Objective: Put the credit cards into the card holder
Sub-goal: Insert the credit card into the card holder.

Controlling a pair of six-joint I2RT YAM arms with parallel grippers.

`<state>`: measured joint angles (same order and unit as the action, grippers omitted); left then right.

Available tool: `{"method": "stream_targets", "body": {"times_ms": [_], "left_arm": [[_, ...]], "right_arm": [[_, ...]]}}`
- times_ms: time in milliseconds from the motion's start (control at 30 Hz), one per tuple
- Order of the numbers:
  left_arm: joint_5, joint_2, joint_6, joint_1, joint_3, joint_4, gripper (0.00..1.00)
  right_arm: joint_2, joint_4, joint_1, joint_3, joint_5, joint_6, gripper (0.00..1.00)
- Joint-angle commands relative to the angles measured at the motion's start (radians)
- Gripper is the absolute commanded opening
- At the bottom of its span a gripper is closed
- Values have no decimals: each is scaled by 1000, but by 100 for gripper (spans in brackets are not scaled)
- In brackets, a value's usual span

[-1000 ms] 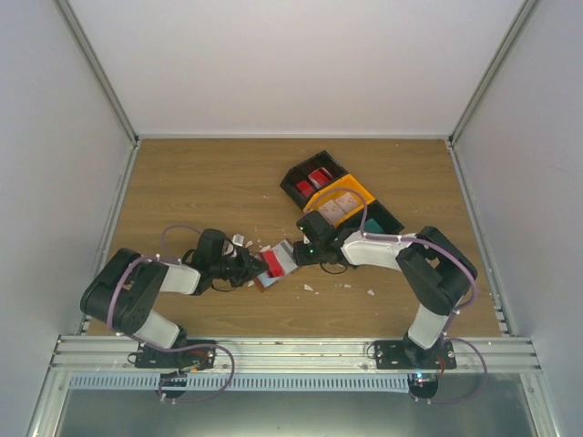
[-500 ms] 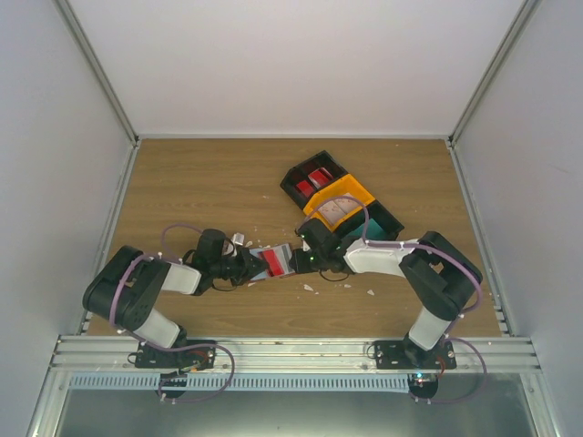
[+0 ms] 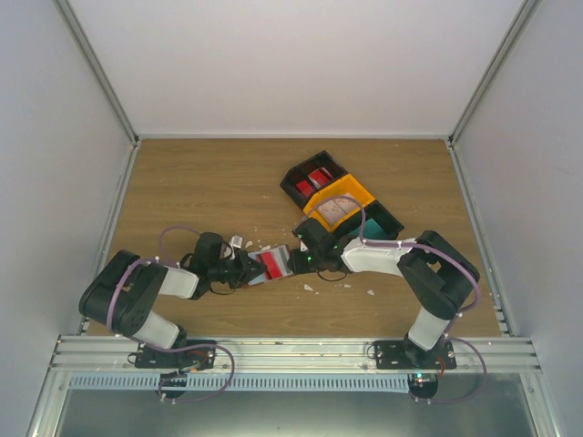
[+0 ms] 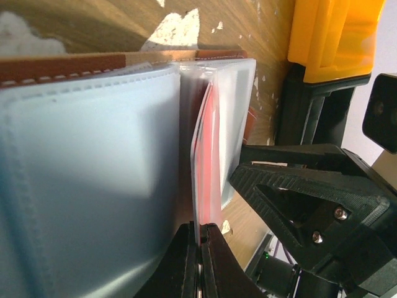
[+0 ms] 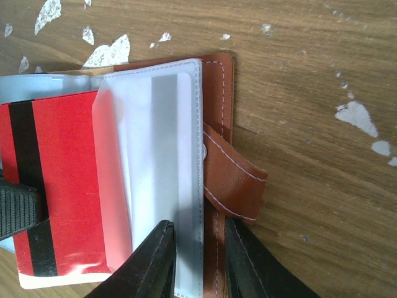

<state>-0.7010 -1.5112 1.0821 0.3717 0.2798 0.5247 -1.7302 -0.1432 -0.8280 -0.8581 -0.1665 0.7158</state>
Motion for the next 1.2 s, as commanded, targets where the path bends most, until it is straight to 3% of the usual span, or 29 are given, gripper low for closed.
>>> {"method": "stream_targets", "body": {"times_ms": [0,433,867,1167], "left_arm": [[62,26,27,6,-38,-80,0],[178,116,17,7,-92,-56,0],[114,-48,-22,19,-133,152,0],[153,-36,-30,29,-141,113,0]], "right_arm": [[-89,-197,-37,55,-50,16,24],[-91,-157,-37,75,-42,-2,26],[-108,-83,-38,116,-106,9,25],[-102,-80,-39,116,-87,16,25]]}}
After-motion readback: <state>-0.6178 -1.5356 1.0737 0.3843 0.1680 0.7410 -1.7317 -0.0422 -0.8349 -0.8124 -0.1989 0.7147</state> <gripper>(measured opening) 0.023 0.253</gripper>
